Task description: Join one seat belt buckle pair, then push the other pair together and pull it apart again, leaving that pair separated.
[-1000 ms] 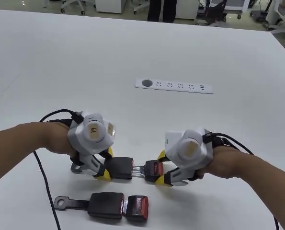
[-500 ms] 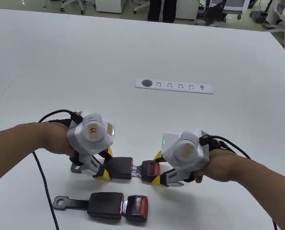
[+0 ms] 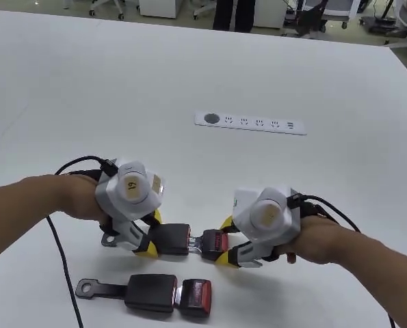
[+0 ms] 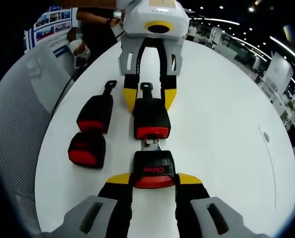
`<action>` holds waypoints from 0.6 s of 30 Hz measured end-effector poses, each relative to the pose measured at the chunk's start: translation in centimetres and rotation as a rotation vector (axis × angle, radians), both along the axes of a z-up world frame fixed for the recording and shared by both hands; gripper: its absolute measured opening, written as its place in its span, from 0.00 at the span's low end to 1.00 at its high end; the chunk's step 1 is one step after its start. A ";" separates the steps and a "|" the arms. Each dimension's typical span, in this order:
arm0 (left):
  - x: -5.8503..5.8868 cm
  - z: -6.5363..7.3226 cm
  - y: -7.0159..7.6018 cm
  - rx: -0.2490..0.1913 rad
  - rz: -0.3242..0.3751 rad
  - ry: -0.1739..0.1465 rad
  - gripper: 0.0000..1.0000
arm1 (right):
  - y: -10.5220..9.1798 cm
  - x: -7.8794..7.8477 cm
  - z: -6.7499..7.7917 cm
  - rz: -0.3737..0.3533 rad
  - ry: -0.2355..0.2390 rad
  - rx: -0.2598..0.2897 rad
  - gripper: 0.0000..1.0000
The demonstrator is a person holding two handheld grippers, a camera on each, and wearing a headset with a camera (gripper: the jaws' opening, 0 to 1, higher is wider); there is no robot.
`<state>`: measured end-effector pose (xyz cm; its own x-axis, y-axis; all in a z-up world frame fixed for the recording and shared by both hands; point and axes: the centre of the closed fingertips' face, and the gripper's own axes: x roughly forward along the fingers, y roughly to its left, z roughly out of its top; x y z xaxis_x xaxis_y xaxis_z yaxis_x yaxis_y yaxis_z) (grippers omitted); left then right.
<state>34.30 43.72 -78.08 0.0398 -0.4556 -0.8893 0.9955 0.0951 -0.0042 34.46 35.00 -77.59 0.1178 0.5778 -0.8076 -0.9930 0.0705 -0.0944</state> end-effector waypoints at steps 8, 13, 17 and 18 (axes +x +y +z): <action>-0.1 0.1 -0.1 -0.007 0.003 0.002 0.32 | 0.2 0.1 0.0 -0.010 0.003 -0.006 0.28; -0.2 0.2 -0.1 -0.001 -0.003 0.002 0.32 | 1.1 0.2 -0.1 -0.016 0.012 -0.001 0.28; -0.3 0.4 -0.1 -0.006 -0.003 0.000 0.32 | 1.3 0.2 -0.2 -0.005 0.008 -0.014 0.28; -0.3 0.4 -0.2 -0.011 -0.005 0.000 0.32 | 1.3 0.2 -0.2 -0.002 0.008 -0.015 0.28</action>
<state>33.99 43.55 -77.67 0.0378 -0.4652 -0.8844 0.9959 0.0903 -0.0049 34.68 36.26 -77.78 0.1127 0.5656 -0.8170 -0.9936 0.0716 -0.0875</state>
